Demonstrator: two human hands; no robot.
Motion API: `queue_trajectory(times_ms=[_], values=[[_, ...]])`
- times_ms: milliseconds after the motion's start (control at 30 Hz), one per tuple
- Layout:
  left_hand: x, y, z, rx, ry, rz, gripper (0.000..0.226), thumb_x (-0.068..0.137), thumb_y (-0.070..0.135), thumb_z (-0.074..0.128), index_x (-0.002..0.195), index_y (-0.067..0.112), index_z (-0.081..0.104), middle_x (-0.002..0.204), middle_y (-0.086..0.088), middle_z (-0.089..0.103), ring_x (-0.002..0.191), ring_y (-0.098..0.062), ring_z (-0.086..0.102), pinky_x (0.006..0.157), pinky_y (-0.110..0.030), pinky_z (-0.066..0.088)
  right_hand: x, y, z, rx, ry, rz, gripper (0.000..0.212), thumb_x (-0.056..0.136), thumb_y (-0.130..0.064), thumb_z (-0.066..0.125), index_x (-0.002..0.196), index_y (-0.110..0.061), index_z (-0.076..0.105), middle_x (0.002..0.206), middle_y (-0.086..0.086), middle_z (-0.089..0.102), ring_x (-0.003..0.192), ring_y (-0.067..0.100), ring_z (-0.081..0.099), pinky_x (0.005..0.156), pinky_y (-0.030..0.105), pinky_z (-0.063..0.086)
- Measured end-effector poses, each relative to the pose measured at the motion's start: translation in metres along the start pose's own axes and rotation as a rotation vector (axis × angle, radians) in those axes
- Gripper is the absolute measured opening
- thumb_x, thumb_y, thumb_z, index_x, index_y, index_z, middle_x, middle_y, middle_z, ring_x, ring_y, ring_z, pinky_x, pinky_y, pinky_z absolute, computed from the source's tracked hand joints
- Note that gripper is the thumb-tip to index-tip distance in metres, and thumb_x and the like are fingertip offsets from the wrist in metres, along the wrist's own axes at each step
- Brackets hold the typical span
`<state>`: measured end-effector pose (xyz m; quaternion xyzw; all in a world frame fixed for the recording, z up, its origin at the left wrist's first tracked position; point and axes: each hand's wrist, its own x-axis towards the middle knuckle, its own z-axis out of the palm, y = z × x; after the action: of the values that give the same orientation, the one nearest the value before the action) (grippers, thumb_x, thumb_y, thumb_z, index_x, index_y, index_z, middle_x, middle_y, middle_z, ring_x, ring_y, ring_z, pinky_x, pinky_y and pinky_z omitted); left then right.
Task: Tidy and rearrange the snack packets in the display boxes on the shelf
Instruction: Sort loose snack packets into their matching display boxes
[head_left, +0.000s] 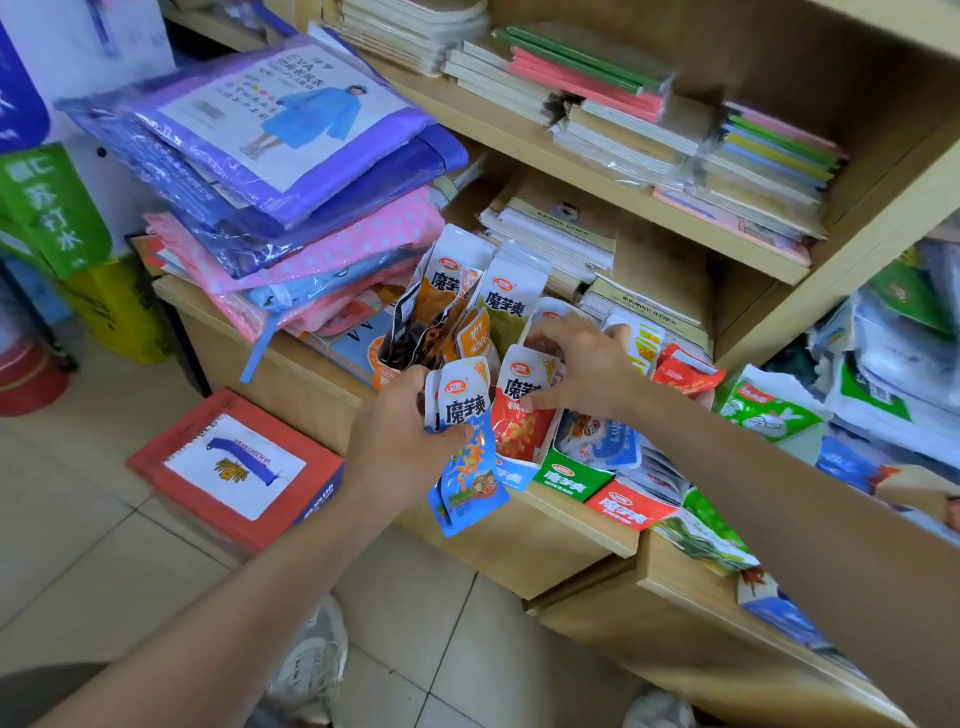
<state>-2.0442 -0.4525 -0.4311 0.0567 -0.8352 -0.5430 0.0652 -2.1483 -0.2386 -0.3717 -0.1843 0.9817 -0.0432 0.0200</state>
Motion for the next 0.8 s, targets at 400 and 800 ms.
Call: queue_trajectory(times_ms=[400, 800], values=[[-0.004, -0.002, 0.009, 0.087, 0.055, -0.014, 0.029, 0.077, 0.022, 0.081, 0.096, 0.018, 0.060, 0.085, 0.007, 0.069, 0.081, -0.020, 0.066, 0.068, -0.047, 0.055, -0.045, -0.019, -0.002, -0.002, 0.061, -0.201, 0.027, 0.076, -0.037, 0.082, 0.093, -0.020, 0.071, 0.081, -0.005, 0.069, 0.077, 0.020, 0.057, 0.096, 0.042, 0.030], [-0.005, 0.001, 0.005, 0.003, 0.016, -0.006, 0.036, 0.064, 0.039, 0.073, 0.093, 0.023, 0.058, 0.087, 0.006, 0.071, 0.085, -0.020, 0.069, 0.073, -0.051, 0.057, -0.117, 0.004, 0.005, 0.290, 0.483, -0.314, 0.026, 0.079, 0.001, 0.079, 0.101, -0.012, 0.077, 0.098, -0.002, 0.075, 0.094, 0.013, 0.068, 0.085, 0.034, 0.054]])
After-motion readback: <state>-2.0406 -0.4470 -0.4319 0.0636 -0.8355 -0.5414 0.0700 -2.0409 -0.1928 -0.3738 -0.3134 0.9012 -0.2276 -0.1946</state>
